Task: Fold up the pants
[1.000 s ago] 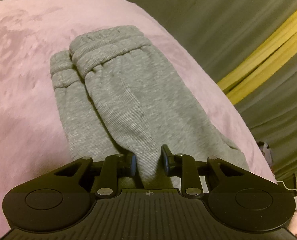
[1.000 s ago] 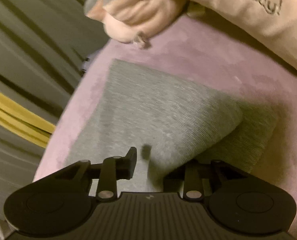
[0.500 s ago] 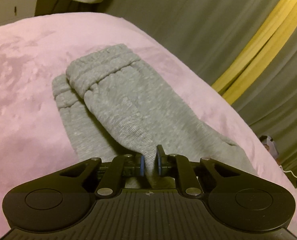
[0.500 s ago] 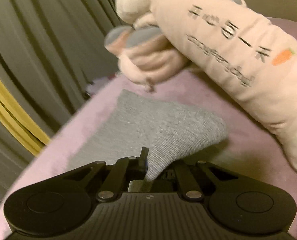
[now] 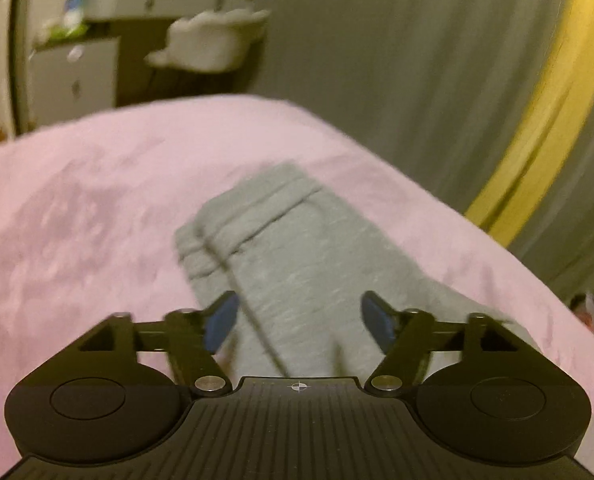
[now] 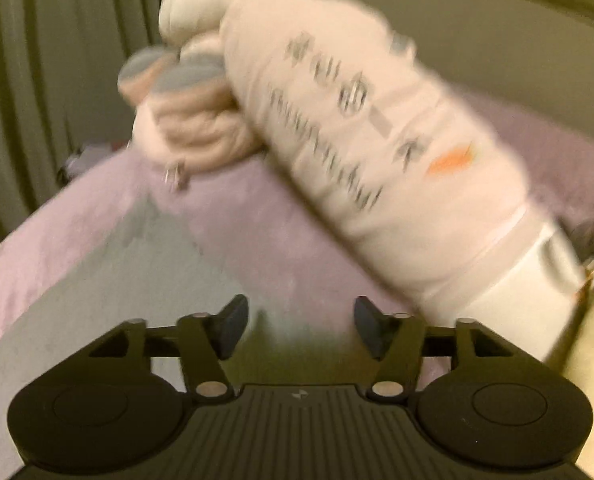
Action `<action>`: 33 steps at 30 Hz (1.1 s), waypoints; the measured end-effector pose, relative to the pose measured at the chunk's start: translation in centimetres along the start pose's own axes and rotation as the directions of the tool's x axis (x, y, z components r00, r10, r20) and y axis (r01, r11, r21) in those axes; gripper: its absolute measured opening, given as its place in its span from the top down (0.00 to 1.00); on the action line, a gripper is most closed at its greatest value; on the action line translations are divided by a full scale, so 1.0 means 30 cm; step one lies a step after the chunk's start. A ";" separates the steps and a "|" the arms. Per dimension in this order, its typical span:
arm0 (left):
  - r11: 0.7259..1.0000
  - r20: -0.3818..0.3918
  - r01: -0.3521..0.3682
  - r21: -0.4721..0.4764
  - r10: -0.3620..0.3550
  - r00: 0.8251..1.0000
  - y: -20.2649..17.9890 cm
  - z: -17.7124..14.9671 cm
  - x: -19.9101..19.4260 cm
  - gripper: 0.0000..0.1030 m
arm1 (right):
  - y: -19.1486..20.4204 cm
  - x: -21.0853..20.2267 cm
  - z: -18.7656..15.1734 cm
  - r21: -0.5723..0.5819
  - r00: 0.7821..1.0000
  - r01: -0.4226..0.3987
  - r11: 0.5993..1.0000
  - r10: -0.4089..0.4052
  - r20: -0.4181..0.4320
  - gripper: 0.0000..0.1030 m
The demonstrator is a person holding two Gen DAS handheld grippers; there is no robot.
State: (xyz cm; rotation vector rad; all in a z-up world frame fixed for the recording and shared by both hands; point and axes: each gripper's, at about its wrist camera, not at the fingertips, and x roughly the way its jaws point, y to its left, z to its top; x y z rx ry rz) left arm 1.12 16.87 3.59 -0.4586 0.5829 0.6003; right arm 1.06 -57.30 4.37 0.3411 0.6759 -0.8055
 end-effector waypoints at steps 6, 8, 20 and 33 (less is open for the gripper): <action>0.973 -0.040 0.083 0.216 -0.076 0.996 -0.227 -0.069 0.039 0.21 | 0.173 -0.077 0.004 -0.031 0.991 -0.119 0.992 0.120 0.053 0.28; 0.954 -0.063 0.121 0.273 -0.108 0.992 -0.315 -0.099 0.051 0.19 | 0.281 -0.084 -0.035 -0.091 0.972 -0.233 0.968 0.234 0.000 0.25; 0.776 -0.132 0.168 0.608 -0.109 0.985 -0.707 -0.324 0.238 0.16 | 0.653 0.067 -0.257 -0.306 0.849 -0.472 0.826 0.334 -0.409 0.07; 0.872 -0.076 0.051 0.486 -0.016 0.997 -0.706 -0.194 0.421 0.02 | 0.667 0.102 -0.280 -0.278 0.868 -0.452 0.847 0.347 -0.355 0.03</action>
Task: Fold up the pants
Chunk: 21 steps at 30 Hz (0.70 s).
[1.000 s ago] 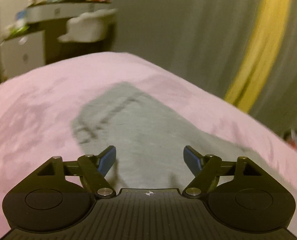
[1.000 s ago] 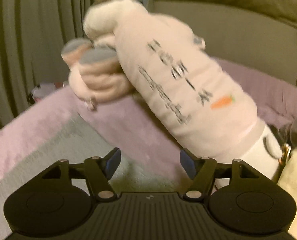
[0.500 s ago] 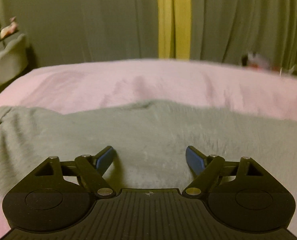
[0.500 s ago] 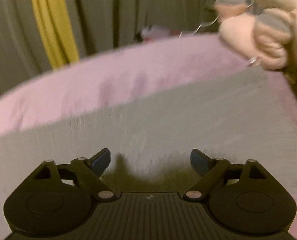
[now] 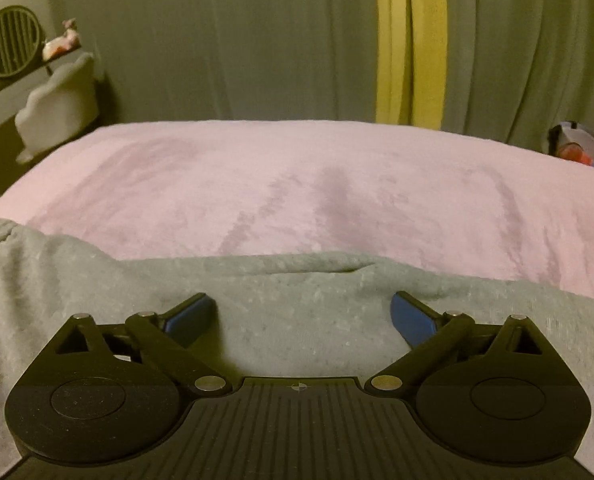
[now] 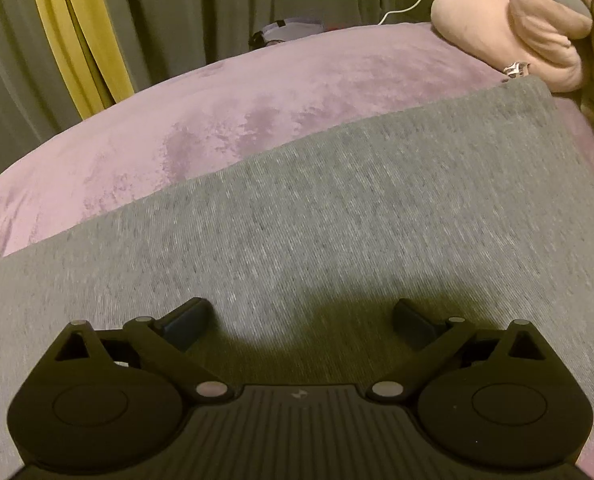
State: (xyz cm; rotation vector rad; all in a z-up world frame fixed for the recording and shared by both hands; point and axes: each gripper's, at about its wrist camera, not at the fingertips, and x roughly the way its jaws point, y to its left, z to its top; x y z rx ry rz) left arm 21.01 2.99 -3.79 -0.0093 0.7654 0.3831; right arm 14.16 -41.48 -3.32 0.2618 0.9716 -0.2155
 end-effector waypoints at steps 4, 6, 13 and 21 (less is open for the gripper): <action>0.996 0.032 -0.071 0.054 0.069 0.997 0.044 -0.041 -0.054 0.03 | -0.004 -0.003 0.001 0.004 1.000 -0.004 1.000 0.004 -0.002 0.03; 0.998 0.048 -0.045 0.037 0.044 0.998 0.108 -0.076 -0.096 0.03 | -0.003 -0.002 0.001 0.004 1.000 -0.005 1.000 0.005 -0.003 0.03; 0.963 -0.064 -0.141 -0.228 0.130 0.989 0.457 -0.156 -0.102 0.08 | -0.003 -0.007 0.000 0.010 1.000 -0.007 1.000 0.007 -0.008 0.03; 0.920 -0.031 -0.067 -0.387 0.060 0.998 0.711 -0.175 -0.172 0.39 | -0.010 -0.013 0.000 0.026 1.000 -0.015 1.000 0.016 -0.022 0.03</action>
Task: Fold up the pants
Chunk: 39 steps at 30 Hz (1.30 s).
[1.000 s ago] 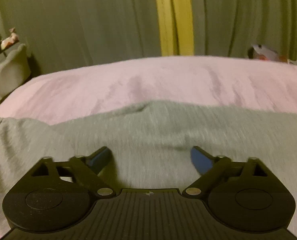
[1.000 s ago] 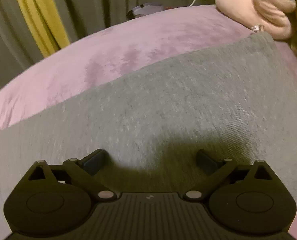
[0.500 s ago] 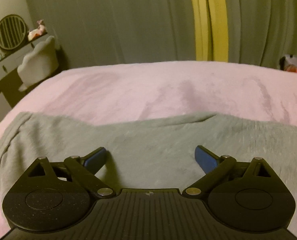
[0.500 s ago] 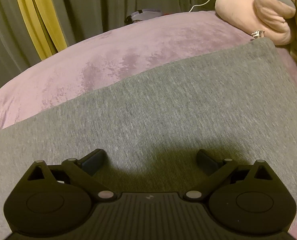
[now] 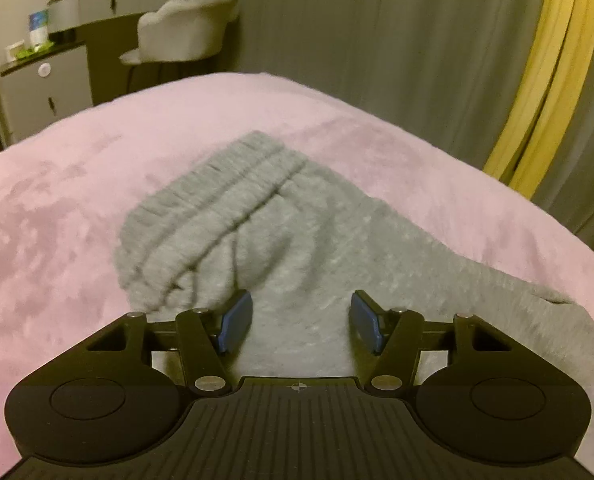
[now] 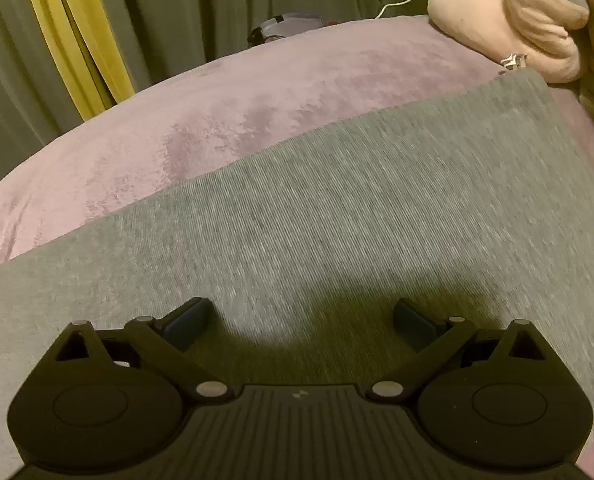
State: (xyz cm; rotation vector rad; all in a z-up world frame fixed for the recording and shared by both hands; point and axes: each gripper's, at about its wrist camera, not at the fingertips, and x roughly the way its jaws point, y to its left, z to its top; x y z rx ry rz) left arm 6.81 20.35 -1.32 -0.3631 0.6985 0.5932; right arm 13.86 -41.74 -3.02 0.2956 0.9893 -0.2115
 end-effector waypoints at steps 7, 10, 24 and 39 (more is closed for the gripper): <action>0.992 -0.014 -0.031 0.119 0.033 0.999 -0.045 -0.017 -0.018 0.38 | 0.002 -0.003 0.002 0.001 1.000 0.004 1.000 -0.004 -0.016 0.03; 0.990 -0.002 -0.030 0.135 0.031 1.000 -0.075 -0.019 -0.051 0.02 | -0.007 -0.009 0.001 0.015 1.000 -0.002 1.000 0.003 -0.023 0.04; 0.954 -0.109 0.290 -0.074 -0.297 0.949 -0.248 -0.223 -0.180 0.01 | -0.212 -0.120 -0.009 0.377 0.979 -0.200 0.904 0.200 0.041 0.04; 0.983 -0.040 0.176 0.043 -0.174 0.984 -0.299 -0.278 -0.171 0.01 | -0.449 -0.216 0.027 0.178 0.992 -0.026 0.984 0.003 0.126 0.68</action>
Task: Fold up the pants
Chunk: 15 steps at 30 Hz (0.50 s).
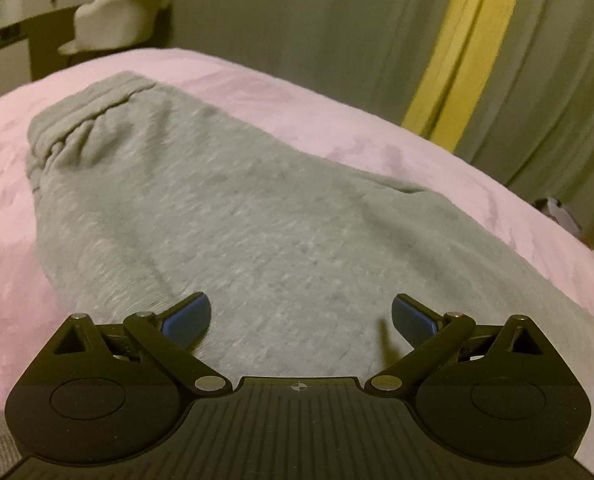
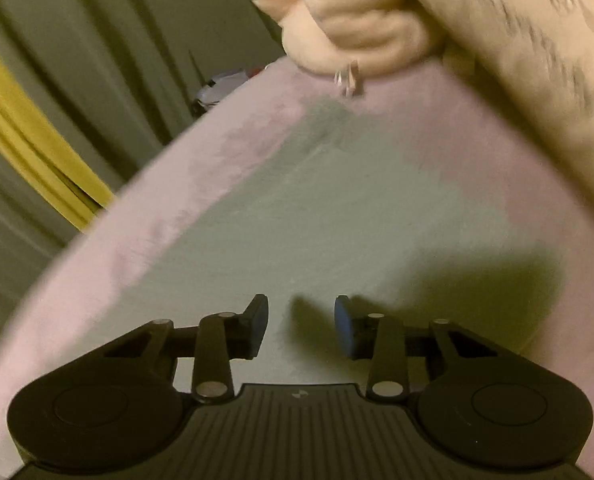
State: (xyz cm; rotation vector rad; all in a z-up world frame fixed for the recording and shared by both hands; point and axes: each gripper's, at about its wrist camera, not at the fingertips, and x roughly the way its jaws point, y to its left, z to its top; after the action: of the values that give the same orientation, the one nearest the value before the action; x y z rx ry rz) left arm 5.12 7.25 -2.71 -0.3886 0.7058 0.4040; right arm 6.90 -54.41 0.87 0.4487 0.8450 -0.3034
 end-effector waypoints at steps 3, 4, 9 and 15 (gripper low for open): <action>1.000 0.006 -0.009 0.022 0.009 1.000 -0.012 -0.004 0.009 0.01 | 0.044 0.076 -0.016 -0.155 0.999 0.041 0.987 -0.041 0.003 0.72; 0.999 0.006 -0.018 0.037 0.018 1.000 -0.021 -0.008 0.011 0.01 | 0.059 0.110 -0.024 -0.198 0.998 0.064 0.978 -0.065 -0.001 0.73; 0.991 0.015 -0.068 0.114 0.067 0.998 -0.066 -0.025 0.035 0.00 | 0.116 0.197 0.016 -0.256 0.990 0.137 0.957 -0.121 0.077 0.72; 0.985 0.026 -0.098 0.144 0.095 0.995 -0.084 -0.037 0.053 0.00 | 0.159 0.300 0.123 -0.270 0.978 0.202 0.941 -0.182 0.100 0.72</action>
State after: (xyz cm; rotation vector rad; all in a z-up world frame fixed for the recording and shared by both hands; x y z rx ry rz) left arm 6.83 4.93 -4.07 -0.2128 0.7322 0.4440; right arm 17.02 -52.84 -2.72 0.0898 0.8464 -0.3721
